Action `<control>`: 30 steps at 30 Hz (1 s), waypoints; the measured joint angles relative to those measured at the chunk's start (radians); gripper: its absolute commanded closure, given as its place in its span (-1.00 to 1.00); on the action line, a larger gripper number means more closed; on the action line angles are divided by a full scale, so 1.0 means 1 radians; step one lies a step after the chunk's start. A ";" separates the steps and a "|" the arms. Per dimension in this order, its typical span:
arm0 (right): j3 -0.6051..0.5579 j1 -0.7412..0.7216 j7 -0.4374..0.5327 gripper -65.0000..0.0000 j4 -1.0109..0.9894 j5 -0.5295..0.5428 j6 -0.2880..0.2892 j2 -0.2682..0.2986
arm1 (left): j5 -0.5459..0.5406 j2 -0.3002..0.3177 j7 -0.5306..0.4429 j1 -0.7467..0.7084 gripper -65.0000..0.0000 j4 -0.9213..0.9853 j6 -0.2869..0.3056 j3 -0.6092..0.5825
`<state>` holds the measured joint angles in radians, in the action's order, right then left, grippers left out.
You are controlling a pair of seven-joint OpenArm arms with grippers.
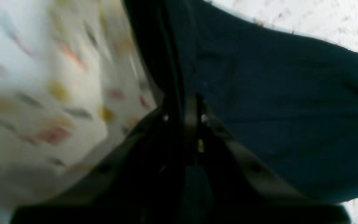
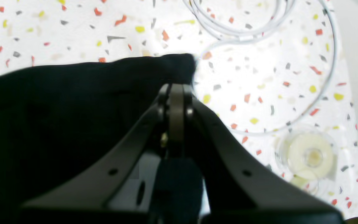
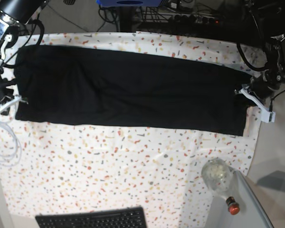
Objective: Layout the t-shirt on the table in an organized manner, then fold the t-shirt properly
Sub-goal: 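Lift the strip end with the left gripper and carry it toward the right gripper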
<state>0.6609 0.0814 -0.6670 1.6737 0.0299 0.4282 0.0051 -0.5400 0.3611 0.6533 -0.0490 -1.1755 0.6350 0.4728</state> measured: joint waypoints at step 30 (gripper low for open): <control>-0.006 -0.006 0.002 1.00 0.000 0.004 0.000 0.003 | 0.007 -0.209 0.177 0.002 1.00 -0.393 -0.344 -0.679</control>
<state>0.6544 0.0753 -0.6651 1.6733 0.0338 0.4282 0.0082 -0.5327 0.1516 0.8303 -0.0471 -1.5688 0.2913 -0.2066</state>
